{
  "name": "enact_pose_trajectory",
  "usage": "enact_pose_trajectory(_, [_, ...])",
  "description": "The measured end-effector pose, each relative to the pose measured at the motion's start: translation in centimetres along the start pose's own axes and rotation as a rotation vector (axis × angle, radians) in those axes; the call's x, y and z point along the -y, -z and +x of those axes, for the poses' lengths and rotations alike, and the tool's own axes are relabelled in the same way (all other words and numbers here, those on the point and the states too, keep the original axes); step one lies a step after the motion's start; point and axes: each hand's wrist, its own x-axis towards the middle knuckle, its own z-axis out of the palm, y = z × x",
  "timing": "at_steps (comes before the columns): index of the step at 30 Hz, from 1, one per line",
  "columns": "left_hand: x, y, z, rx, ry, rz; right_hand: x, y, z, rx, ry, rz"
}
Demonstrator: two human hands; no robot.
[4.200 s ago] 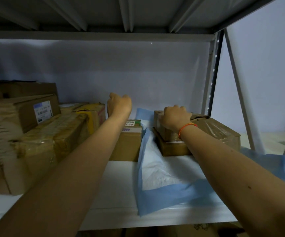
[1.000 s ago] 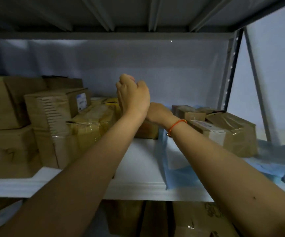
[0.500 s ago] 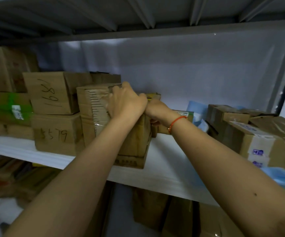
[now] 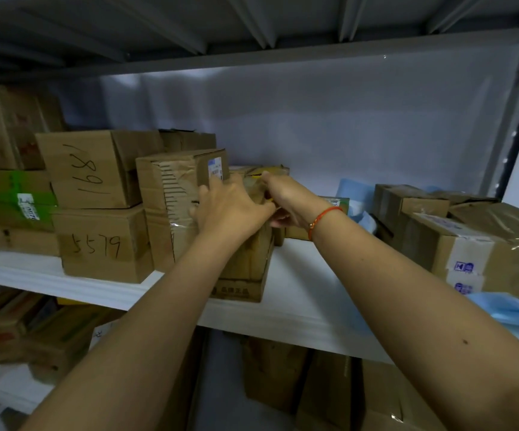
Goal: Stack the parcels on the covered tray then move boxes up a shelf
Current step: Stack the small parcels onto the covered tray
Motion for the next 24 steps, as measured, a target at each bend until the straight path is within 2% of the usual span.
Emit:
enact_pose_trajectory(4, [-0.1, 0.2, 0.1, -0.14, -0.003, -0.102, 0.1, 0.6, 0.1, -0.007, 0.065, 0.095])
enact_pose_trajectory(8, [-0.3, 1.5, 0.5, -0.328, 0.019, -0.428, 0.3, 2.4, 0.8, -0.137, 0.228, 0.027])
enact_pose_trajectory(10, [-0.5, 2.3, 0.7, -0.387, -0.01, -0.592, 0.2, 3.9, 1.2, -0.238, 0.251, 0.009])
enact_pose_trajectory(12, [-0.9, 2.9, 0.8, -0.444, -0.047, -0.697, 0.1, 5.5, 1.0, -0.271, 0.248, 0.064])
enact_pose_trajectory(15, [-1.6, 3.0, 1.3, -0.475, -0.05, -0.82, -0.4, 8.4, 0.3, -0.193, 0.259, 0.218])
enact_pose_trajectory(20, [-3.4, 2.1, 2.7, -0.476, -0.023, -0.991, -0.8, 12.9, -0.3, -0.152, 0.11, 0.194])
enact_pose_trajectory(24, [-5.9, 0.9, 3.8, -0.413, -0.091, -0.975, -0.9, 16.9, -0.4, -0.15, 0.182, 0.319])
